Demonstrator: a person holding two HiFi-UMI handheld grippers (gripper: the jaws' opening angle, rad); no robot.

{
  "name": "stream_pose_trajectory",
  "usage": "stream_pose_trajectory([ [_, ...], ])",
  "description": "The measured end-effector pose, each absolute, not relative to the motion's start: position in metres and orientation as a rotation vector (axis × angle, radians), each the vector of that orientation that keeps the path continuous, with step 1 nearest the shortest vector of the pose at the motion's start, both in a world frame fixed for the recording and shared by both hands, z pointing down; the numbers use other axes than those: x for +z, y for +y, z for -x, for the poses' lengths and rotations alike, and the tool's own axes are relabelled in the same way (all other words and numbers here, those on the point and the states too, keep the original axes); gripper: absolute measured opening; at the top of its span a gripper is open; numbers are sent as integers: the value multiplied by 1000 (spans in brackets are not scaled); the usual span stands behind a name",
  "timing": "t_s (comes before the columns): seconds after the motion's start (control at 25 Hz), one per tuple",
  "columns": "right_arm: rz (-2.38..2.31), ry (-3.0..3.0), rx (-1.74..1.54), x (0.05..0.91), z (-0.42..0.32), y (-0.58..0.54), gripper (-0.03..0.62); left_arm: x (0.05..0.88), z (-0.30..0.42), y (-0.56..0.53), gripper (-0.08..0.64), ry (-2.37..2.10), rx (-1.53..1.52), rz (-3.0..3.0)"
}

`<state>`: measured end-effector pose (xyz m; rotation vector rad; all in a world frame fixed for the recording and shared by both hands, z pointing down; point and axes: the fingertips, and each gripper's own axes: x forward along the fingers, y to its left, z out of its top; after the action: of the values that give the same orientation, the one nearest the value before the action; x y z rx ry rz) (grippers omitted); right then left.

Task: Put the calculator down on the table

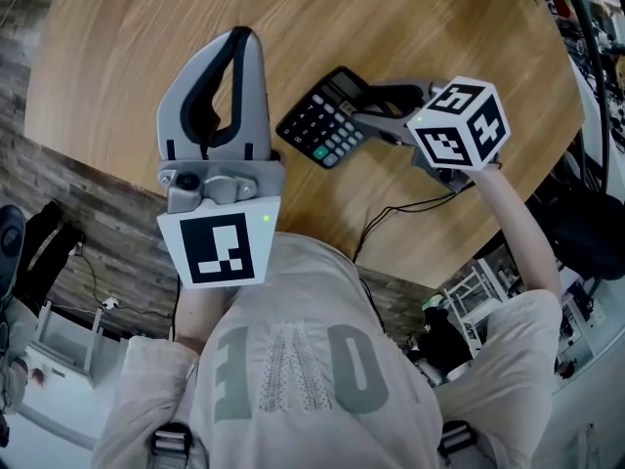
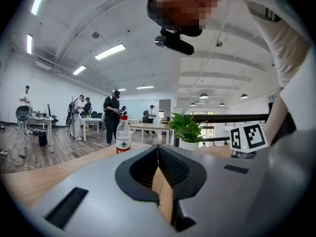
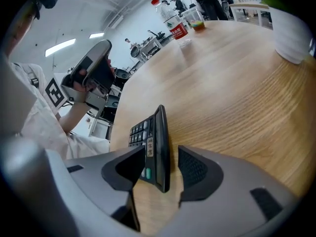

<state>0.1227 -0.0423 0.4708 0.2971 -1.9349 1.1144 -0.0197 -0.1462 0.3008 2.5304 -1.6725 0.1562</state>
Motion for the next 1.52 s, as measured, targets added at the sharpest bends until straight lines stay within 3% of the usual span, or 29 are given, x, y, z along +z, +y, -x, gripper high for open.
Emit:
stream_pose_trajectory([
  [0.72, -797, -2094, 770, 350, -132, -44, 210, 199, 24, -100, 9, -1632, -124, -2745],
  [1.0, -1271, -2265, 610, 240, -138, -39, 209, 133, 7, -63, 9, -1509, -297, -2925],
  [1.32, -1865, -2278, 328, 173, -159, -14, 209, 90, -22, -29, 9, -1310, -490, -3063],
  [1.52, -2215, -2183, 139, 138, -168, 13, 207, 87, -23, -19, 9, -1313, -435, -3104],
])
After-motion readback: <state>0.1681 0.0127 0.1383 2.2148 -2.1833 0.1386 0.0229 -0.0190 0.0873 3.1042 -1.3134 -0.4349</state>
